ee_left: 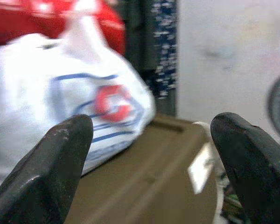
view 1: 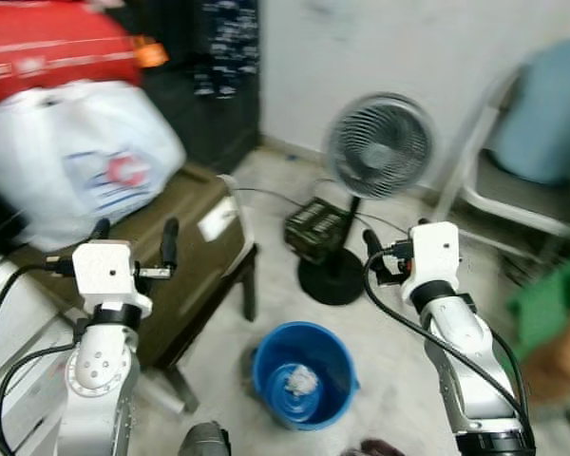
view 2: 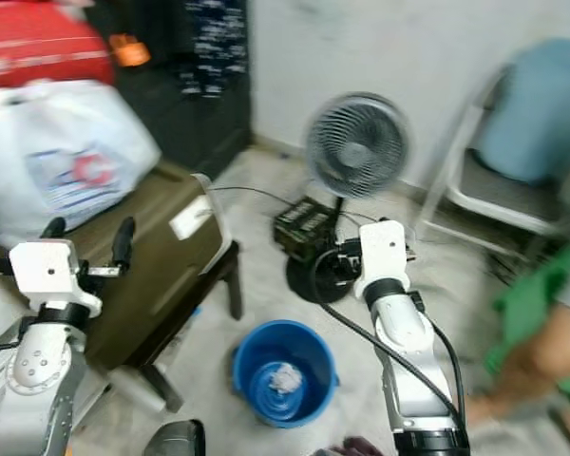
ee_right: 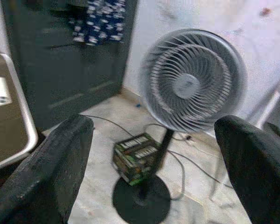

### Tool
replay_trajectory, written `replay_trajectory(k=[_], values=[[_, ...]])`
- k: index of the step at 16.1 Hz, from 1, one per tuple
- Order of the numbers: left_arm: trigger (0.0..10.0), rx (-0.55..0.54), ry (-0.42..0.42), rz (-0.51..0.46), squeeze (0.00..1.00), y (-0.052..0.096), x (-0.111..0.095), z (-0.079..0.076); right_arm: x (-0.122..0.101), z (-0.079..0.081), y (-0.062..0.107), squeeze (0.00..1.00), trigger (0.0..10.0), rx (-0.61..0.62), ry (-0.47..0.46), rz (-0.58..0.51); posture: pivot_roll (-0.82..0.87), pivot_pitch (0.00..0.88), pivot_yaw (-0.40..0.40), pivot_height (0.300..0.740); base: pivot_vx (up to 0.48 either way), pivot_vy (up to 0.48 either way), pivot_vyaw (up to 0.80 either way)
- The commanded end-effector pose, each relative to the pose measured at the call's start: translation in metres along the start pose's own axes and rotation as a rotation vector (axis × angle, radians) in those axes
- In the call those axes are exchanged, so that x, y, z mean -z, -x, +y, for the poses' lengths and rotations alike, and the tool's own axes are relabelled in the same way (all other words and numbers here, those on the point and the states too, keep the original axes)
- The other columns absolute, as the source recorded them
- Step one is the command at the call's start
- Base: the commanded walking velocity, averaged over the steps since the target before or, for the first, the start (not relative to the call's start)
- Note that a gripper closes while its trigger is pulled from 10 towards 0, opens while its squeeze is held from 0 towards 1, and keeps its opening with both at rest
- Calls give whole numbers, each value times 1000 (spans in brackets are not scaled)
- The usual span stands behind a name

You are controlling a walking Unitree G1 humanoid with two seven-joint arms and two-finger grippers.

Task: Clean up the room

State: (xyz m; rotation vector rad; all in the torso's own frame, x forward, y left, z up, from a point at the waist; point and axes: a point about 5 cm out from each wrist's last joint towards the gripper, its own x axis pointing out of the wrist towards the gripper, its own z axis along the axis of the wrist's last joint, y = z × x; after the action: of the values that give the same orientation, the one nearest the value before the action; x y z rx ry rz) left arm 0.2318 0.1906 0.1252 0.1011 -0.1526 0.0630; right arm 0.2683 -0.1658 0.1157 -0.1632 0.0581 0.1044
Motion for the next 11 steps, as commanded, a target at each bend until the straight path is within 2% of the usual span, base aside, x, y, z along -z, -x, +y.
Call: replay_trajectory(k=[1, 7, 11], values=[[10000, -12, -12, 16, 0, 1, 2, 0, -10, -1, -1, 0, 10000, -10, 1, -36, -79, 0, -45, 740, 0, 0, 800], [10000, -55, -49, 36, 0, 1, 5, 1, -11, 2, -1, 0, 10000, -45, -10, -38, -75, 0, -56, 740, 0, 0, 800], [10000, -39, -70, 42, 0, 2, 6, -2, -12, 2, -1, 0, 10000, -58, -13, -38, -79, 0, -61, 740, 0, 0, 800]])
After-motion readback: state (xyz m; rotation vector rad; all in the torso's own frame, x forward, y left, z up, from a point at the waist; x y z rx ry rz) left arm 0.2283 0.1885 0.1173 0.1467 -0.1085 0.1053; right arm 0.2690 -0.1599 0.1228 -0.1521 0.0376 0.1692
